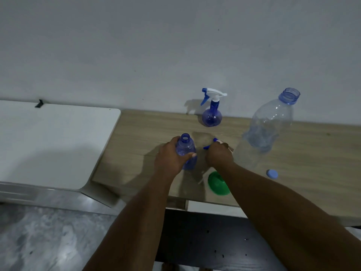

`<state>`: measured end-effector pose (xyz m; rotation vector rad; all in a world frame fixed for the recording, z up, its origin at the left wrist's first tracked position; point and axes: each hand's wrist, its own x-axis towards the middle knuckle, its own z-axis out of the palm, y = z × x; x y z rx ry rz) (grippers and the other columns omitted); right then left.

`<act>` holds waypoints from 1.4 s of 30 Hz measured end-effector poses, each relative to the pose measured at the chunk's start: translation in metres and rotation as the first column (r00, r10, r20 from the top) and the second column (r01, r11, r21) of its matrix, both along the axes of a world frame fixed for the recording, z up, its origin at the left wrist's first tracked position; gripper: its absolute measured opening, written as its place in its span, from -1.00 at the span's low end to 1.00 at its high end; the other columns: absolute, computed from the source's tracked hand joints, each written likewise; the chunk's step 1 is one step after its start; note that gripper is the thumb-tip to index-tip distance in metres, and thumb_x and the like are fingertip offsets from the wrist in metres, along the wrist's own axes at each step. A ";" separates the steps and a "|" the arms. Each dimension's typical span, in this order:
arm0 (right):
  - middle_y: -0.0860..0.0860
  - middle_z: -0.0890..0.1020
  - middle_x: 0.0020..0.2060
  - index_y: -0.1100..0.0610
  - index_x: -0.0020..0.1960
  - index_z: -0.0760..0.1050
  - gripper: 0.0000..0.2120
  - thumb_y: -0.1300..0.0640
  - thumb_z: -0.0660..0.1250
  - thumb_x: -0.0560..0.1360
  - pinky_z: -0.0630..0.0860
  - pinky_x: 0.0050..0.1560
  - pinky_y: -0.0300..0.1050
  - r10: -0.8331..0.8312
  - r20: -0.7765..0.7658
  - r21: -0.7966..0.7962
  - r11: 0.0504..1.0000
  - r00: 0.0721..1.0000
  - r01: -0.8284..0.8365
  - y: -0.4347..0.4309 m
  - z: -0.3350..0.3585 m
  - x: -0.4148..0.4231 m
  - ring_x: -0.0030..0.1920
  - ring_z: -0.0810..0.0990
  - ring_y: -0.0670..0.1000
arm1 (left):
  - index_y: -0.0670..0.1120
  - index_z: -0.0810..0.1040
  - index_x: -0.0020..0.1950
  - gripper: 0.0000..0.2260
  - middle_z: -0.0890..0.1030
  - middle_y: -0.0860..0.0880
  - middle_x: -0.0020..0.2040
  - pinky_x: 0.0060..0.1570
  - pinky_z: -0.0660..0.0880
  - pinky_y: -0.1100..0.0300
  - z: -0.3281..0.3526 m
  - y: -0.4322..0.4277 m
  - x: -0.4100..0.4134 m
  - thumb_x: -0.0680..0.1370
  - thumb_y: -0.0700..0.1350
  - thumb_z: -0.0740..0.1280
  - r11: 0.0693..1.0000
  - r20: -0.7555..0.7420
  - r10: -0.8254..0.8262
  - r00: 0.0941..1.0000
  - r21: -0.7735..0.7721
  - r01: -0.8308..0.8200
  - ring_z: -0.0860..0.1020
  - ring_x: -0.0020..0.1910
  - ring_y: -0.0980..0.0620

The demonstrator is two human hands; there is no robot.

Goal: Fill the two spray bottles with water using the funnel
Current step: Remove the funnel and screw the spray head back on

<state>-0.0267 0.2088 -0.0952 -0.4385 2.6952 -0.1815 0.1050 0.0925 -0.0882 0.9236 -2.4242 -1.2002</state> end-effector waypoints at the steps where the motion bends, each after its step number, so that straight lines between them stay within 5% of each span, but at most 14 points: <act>1: 0.25 0.47 0.30 0.26 0.38 0.36 -0.59 0.18 0.26 0.55 0.50 0.26 0.05 0.000 0.000 0.021 1.000 1.000 0.000 -0.002 -0.004 -0.001 0.33 0.45 0.20 | 0.18 0.49 0.29 -0.34 0.66 0.06 0.11 0.10 0.57 -0.03 -0.001 -0.002 0.000 0.23 0.29 0.53 1.000 0.000 -0.009 1.000 -0.001 0.009 0.62 0.07 -0.05; 9: 0.27 0.35 0.33 0.19 0.38 0.35 -0.65 0.19 0.10 0.61 0.24 0.02 -0.05 -0.361 0.078 -0.402 0.842 0.929 0.360 0.004 -0.031 -0.011 0.29 0.38 0.27 | 0.16 0.50 0.29 -0.37 0.65 0.09 0.12 0.09 0.57 -0.05 -0.003 -0.018 -0.002 0.27 0.23 0.55 0.997 0.008 -0.070 0.997 -0.014 0.070 0.62 0.05 -0.02; 14: 0.28 0.32 0.35 0.20 0.37 0.33 -0.59 0.12 0.24 0.55 0.33 0.19 0.08 -0.397 0.126 -0.366 0.833 0.909 0.415 -0.003 -0.024 -0.010 0.33 0.34 0.30 | 0.14 0.47 0.33 -0.33 0.63 0.08 0.17 0.11 0.57 -0.04 -0.007 -0.022 -0.005 0.28 0.29 0.54 0.994 0.031 -0.095 0.995 -0.054 0.097 0.60 0.10 0.00; 17: 0.26 0.36 0.33 0.23 0.37 0.33 -0.60 0.16 0.25 0.57 0.32 0.12 0.00 -0.428 0.154 -0.349 0.820 0.891 0.454 -0.006 -0.023 -0.013 0.32 0.37 0.28 | 0.16 0.44 0.36 -0.29 0.62 0.08 0.19 0.11 0.57 -0.04 -0.009 -0.024 -0.004 0.28 0.34 0.51 0.992 0.035 -0.111 0.993 -0.056 0.113 0.59 0.12 0.02; 22: 0.26 0.42 0.35 0.27 0.42 0.27 -0.36 0.16 0.48 0.46 0.47 0.28 0.13 -0.616 0.287 -0.320 0.661 0.734 0.679 -0.022 -0.010 -0.026 0.35 0.44 0.27 | 0.16 0.44 0.35 -0.33 0.62 0.09 0.18 0.09 0.56 0.03 -0.010 -0.025 -0.005 0.30 0.28 0.54 0.991 0.021 -0.125 0.992 -0.054 0.126 0.58 0.13 0.03; 26: 0.30 0.45 0.33 0.30 0.40 0.30 -0.28 0.23 0.55 0.35 0.57 0.11 0.17 -0.641 0.432 -0.375 0.511 0.634 0.773 -0.027 -0.001 -0.026 0.29 0.48 0.31 | 0.16 0.45 0.34 -0.34 0.62 0.09 0.17 0.08 0.56 0.03 -0.010 -0.025 -0.004 0.30 0.28 0.54 0.990 0.006 -0.137 0.991 -0.045 0.137 0.58 0.12 0.03; 31: 0.17 0.62 -0.09 0.27 0.11 0.55 -0.58 0.18 0.46 0.27 0.60 -0.27 -0.01 -0.490 0.400 -0.611 0.487 0.775 0.624 -0.025 0.022 -0.029 -0.12 0.62 0.17 | 0.19 0.42 0.36 -0.25 0.62 0.08 0.18 0.10 0.56 -0.05 -0.005 -0.023 -0.003 0.23 0.38 0.47 0.990 0.013 -0.144 0.989 -0.004 0.144 0.58 0.13 -0.02; 35: 0.07 0.62 -0.11 0.00 -0.05 0.39 -0.73 0.08 0.44 0.35 0.61 -0.04 0.18 -0.379 0.220 -0.811 0.440 0.899 0.384 -0.026 0.060 -0.023 -0.09 0.64 0.15 | 0.14 0.47 0.33 -0.34 0.64 0.02 0.15 0.08 0.56 -0.03 0.000 -0.023 -0.001 0.28 0.29 0.53 0.990 0.043 -0.141 0.989 -0.014 0.142 0.60 0.10 -0.06; 42: -0.07 0.58 -0.11 0.15 0.13 0.36 -0.68 0.14 0.42 0.48 0.63 -0.02 0.10 -0.284 -0.016 -0.934 0.347 0.959 0.087 -0.031 0.138 0.006 -0.13 0.62 -0.03 | 0.17 0.48 0.27 -0.47 0.64 0.10 0.06 0.06 0.58 0.01 0.010 -0.022 0.003 0.34 0.29 0.43 0.988 0.060 -0.152 0.987 0.006 0.152 0.62 0.02 0.01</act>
